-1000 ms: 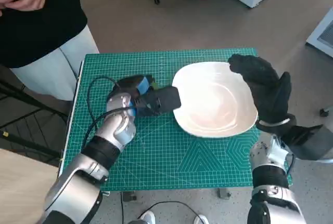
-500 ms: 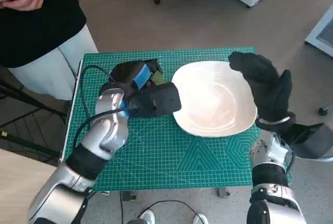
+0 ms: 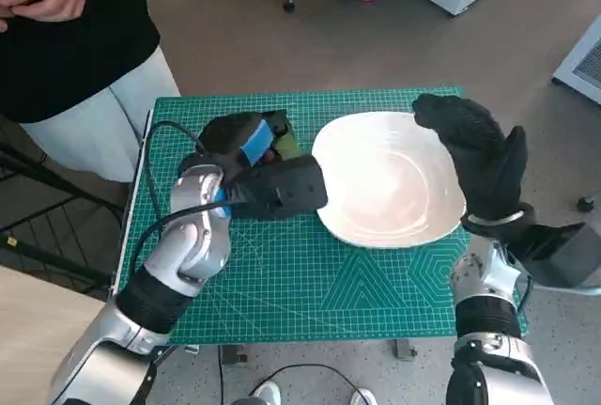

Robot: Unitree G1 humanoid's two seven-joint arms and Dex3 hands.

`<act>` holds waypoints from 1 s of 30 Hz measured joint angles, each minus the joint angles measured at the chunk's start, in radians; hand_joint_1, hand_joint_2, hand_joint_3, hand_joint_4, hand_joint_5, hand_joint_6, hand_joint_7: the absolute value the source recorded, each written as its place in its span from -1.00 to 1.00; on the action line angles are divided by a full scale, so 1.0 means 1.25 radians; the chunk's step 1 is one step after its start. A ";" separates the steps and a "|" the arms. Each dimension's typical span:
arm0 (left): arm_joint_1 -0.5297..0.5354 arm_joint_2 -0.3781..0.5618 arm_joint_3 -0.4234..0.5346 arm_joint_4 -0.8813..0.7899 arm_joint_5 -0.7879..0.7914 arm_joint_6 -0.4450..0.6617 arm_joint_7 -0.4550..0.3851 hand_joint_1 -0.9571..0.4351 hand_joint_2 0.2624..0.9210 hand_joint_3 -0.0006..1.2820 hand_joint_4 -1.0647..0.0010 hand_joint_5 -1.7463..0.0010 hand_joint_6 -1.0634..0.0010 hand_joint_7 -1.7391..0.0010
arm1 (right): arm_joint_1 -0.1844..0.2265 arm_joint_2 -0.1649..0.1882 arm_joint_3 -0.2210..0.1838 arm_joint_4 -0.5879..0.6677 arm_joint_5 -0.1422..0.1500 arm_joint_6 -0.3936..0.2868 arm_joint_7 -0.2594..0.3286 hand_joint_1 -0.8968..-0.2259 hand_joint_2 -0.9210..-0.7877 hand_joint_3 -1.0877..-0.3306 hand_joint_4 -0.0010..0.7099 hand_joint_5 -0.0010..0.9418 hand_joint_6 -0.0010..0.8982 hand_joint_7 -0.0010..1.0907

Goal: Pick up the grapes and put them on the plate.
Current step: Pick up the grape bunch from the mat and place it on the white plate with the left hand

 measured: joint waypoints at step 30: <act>-0.233 -0.242 -0.078 0.380 -0.011 -0.230 0.058 0.38 1.00 -0.51 0.29 -0.69 0.28 -0.67 | 0.012 -0.004 -0.019 -0.036 0.021 0.001 0.004 -0.09 -1.00 0.39 0.00 -1.00 -0.01 -0.99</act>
